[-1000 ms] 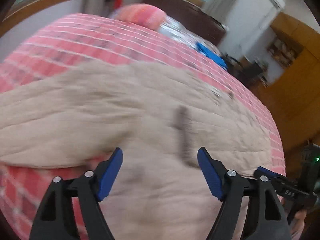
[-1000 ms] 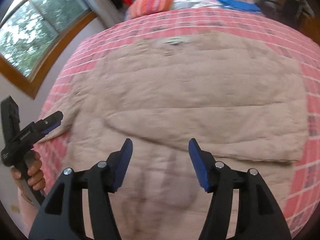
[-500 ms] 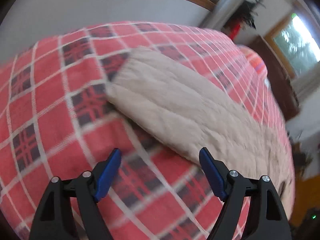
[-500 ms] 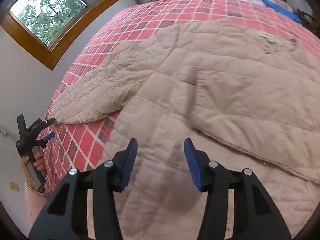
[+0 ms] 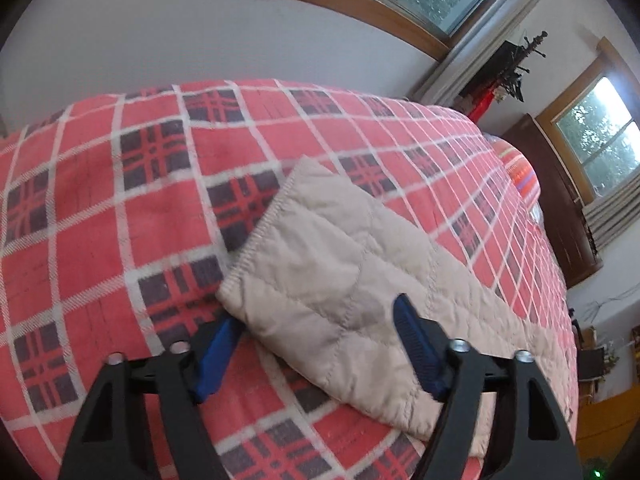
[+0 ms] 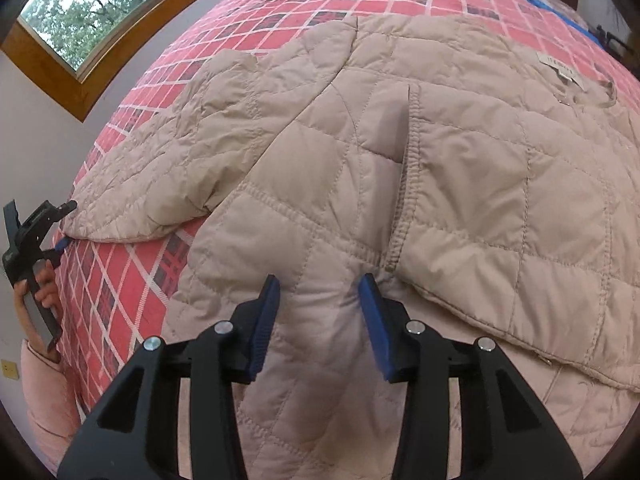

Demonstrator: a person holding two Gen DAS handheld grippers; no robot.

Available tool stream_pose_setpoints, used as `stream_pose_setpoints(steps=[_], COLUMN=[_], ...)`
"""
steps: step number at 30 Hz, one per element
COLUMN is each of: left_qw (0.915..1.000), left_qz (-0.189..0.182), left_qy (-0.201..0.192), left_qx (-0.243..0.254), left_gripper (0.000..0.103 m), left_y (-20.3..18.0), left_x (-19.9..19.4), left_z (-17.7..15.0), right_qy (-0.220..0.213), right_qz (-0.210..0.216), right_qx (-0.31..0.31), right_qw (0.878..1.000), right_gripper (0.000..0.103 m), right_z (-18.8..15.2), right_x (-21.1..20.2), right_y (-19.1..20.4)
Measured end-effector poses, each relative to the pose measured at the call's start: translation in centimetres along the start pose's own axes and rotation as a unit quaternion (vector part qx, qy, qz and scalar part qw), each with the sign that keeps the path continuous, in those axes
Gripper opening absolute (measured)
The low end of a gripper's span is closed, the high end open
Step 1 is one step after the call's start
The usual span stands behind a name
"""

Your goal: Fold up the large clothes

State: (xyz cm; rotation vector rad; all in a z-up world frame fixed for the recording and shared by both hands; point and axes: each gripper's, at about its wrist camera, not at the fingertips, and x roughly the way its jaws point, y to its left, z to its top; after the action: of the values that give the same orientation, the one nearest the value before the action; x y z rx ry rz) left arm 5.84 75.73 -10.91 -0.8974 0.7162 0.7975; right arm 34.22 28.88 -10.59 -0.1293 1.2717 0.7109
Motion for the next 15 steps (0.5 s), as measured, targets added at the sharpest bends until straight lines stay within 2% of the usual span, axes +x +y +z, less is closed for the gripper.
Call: stream_pose_setpoints(steps=[2, 3, 4, 5, 6, 11, 15], left_qw=[1.0, 0.9999, 0.9998, 0.9996, 0.9993, 0.9983, 0.9933], left_qz=[0.0, -0.002, -0.01, -0.02, -0.03, -0.057, -0.082], left_qy=[0.004, 0.005, 0.007, 0.008, 0.008, -0.011, -0.031], left_qx=[-0.008, -0.015, -0.019, -0.021, -0.022, 0.011, 0.076], left_gripper=[0.04, 0.031, 0.024, 0.013, 0.009, 0.006, 0.005], left_y=[0.3, 0.5, 0.6, 0.7, 0.7, -1.7, -6.0], left_x=[0.3, 0.3, 0.3, 0.2, 0.0, -1.8, -4.1], left_z=[0.2, 0.3, 0.3, 0.2, 0.2, -0.5, -1.6], right_qy=[0.001, 0.001, 0.0, -0.001, -0.002, -0.003, -0.002], right_qz=[0.0, -0.001, -0.002, -0.007, -0.012, -0.017, -0.011], right_qx=[0.003, 0.004, 0.004, 0.001, -0.003, -0.004, -0.002], right_qw=[1.0, 1.0, 1.0, 1.0, 1.0, 1.0, 1.0], right_gripper=[0.041, 0.041, 0.041, 0.041, 0.041, 0.041, 0.041], right_z=[0.0, -0.1, -0.1, -0.2, -0.2, -0.2, -0.1], right_x=[0.0, 0.0, 0.1, 0.1, 0.2, 0.3, 0.3], right_y=[0.0, 0.0, 0.1, 0.2, 0.5, 0.7, 0.5])
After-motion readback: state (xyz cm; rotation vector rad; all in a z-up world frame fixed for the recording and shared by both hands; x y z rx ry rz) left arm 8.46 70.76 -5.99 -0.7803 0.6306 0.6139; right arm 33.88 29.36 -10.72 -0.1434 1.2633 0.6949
